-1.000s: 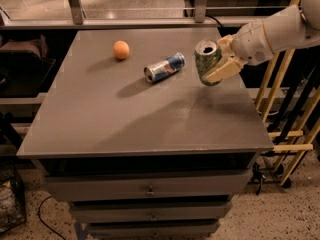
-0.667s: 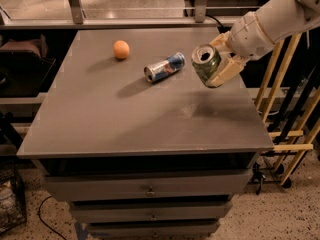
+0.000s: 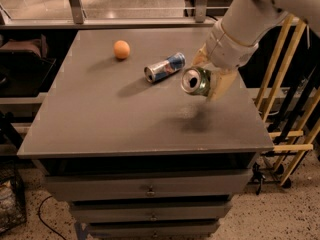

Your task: Knock green can over

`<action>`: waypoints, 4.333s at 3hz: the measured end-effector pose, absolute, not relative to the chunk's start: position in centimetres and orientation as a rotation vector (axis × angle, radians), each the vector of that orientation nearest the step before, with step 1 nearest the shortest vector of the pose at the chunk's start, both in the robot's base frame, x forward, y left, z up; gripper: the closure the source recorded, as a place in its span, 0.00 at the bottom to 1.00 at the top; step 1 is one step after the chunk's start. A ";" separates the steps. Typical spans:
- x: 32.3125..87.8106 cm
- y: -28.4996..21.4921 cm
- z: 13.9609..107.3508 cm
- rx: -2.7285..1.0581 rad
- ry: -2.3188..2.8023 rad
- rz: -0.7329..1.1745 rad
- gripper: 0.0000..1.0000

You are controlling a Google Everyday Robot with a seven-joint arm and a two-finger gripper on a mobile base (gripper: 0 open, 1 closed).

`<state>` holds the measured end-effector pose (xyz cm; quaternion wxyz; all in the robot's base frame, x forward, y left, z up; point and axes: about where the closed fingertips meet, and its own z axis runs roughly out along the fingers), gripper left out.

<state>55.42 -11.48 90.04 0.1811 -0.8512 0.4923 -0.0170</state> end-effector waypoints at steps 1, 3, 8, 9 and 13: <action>54.2 -10.3 88.4 -2.587 1.336 -0.212 1.00; 54.6 -8.3 86.4 -2.691 1.290 -0.227 1.00; 55.2 -6.8 84.3 -2.708 1.305 -0.151 0.35; 55.2 -6.8 84.2 -2.707 1.303 -0.153 0.12; 56.3 -10.1 89.1 -2.608 1.360 -0.216 0.00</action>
Offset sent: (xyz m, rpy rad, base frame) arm -0.0132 0.0342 -0.0348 -0.3344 -0.0513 0.1544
